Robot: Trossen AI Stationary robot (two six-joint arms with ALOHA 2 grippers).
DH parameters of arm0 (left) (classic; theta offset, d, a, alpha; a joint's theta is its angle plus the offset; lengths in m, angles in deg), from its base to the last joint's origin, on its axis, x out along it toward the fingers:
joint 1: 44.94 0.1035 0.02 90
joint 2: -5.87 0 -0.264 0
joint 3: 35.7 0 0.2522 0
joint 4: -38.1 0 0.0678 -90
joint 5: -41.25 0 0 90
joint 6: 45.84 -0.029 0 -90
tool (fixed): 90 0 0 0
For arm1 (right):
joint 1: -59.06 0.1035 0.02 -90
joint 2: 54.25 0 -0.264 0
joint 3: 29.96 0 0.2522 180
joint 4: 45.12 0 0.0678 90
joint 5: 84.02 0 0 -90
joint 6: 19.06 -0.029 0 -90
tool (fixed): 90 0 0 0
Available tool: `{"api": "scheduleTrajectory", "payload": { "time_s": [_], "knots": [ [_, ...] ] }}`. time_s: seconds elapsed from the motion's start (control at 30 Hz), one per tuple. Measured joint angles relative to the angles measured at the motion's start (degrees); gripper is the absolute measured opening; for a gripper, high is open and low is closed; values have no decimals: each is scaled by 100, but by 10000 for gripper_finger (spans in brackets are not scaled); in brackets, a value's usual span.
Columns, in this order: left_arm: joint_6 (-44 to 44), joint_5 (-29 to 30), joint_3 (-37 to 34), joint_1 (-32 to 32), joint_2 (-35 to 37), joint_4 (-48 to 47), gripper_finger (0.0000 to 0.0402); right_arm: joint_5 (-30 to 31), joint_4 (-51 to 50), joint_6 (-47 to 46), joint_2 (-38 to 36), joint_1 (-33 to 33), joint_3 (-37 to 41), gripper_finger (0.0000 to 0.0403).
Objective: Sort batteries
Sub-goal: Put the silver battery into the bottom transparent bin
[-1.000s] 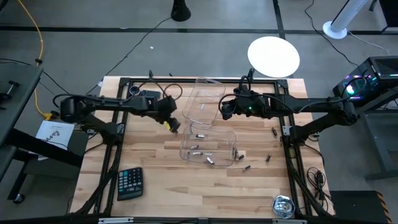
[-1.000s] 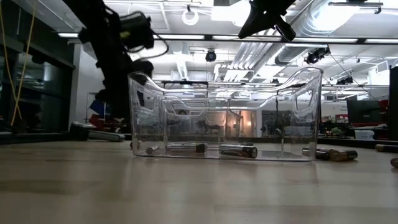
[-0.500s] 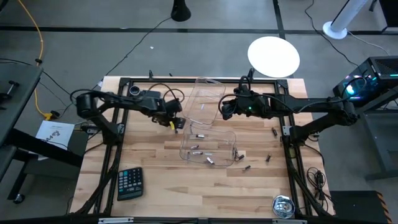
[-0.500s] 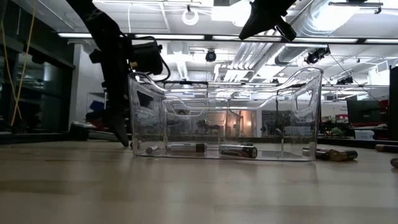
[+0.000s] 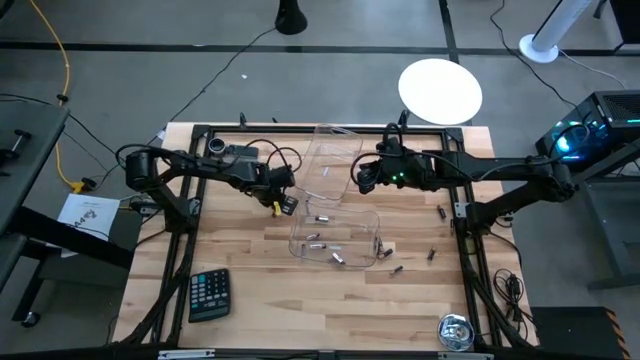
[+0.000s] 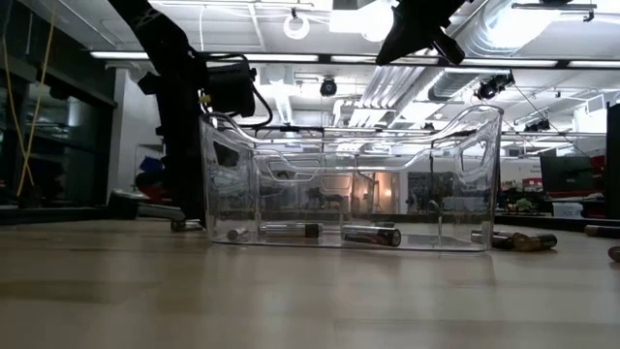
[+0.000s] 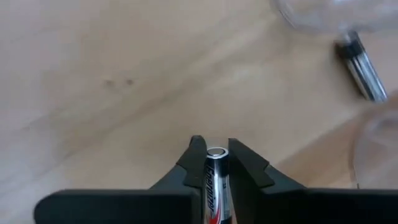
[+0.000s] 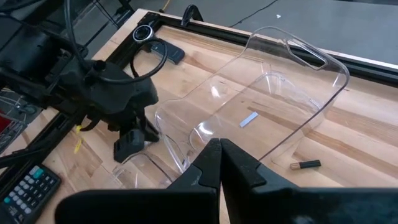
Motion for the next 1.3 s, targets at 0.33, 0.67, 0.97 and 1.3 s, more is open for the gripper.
{"api": "scheduleTrajectory", "payload": {
  "time_s": [0.33,0.67,0.97,1.3],
  "knots": [
    [-1022,335,-36,78,1718,-50,29,-4,-2,-28,0,0,0,0],
    [-2158,379,-23,-949,2954,2394,29,190,11,-44,2,0,0,0],
    [-2163,418,-23,-1460,1980,3246,42,205,48,-199,2,0,0,0],
    [-2343,68,436,-1571,1123,3631,52,203,43,-299,2,0,0,0]
  ]
}}
